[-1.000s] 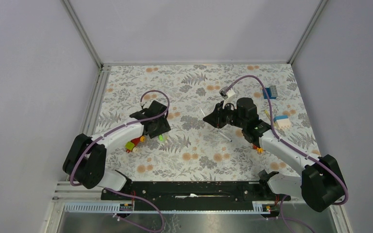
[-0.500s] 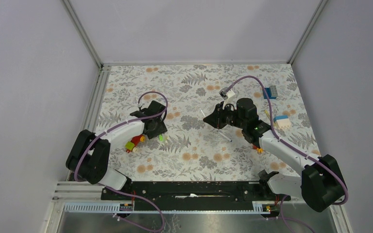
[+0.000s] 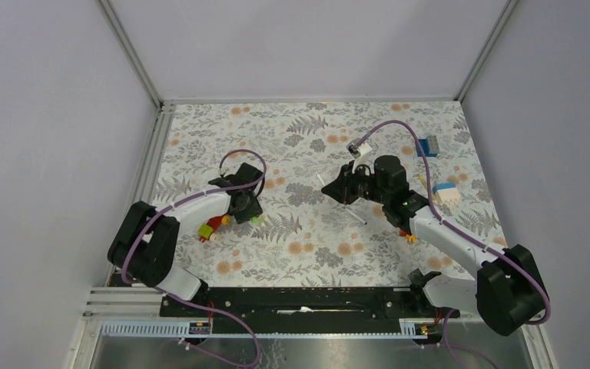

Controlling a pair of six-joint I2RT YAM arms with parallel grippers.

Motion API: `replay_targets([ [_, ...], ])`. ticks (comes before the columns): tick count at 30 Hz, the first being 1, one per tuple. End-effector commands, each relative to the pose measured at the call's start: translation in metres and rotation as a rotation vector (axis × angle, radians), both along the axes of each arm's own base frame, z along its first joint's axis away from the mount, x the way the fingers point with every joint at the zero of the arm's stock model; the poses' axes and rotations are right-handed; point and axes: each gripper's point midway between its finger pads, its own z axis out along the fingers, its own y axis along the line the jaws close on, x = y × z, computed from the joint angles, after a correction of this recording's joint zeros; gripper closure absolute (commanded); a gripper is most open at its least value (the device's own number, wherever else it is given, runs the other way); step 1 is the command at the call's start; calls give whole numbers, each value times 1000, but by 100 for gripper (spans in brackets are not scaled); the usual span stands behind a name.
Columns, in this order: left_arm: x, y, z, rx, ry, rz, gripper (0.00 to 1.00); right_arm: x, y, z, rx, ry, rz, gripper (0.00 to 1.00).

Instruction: Insert the pens into the pen caps

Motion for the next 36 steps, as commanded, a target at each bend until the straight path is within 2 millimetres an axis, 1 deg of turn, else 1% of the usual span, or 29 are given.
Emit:
replay_targets([
  [1, 4, -1, -4, -9, -11, 2, 65, 1, 3, 10, 14, -45, 15, 100],
  [6, 5, -2, -8, 2, 1, -10, 79, 1, 3, 10, 15, -45, 18, 100],
  [10, 7, -3, -6, 0, -5, -20, 85, 1, 3, 11, 17, -48, 18, 100],
  [14, 13, -6, 8, 5, -29, -58, 96, 0, 3, 14, 22, -56, 17, 100],
  [18, 24, -17, 34, 31, -102, -156, 99, 3, -1, 19, 31, -68, -21, 100],
  [20, 29, -28, 46, 36, -138, -218, 99, 7, -6, 20, 24, -71, -61, 100],
  [22, 32, -45, 55, 22, -157, -299, 99, 12, -14, 20, 10, -76, -119, 100],
  [24, 33, -65, 61, 7, -172, -391, 100, 17, -24, 19, -8, -83, -192, 100],
  [26, 28, -87, 62, -6, -174, -493, 100, 21, -35, 20, -16, -93, -259, 100],
  [29, 21, -111, 58, -9, -159, -587, 100, 23, -47, 21, -19, -105, -331, 100],
  [32, 11, -128, 44, -14, -122, -652, 100, 23, -57, 22, -21, -112, -380, 100],
  [34, 3, -137, 36, -13, -100, -693, 100, 23, -61, 22, -19, -116, -405, 100],
  [36, -3, -141, 28, -1, -82, -719, 98, 22, -65, 22, -18, -121, -422, 100],
])
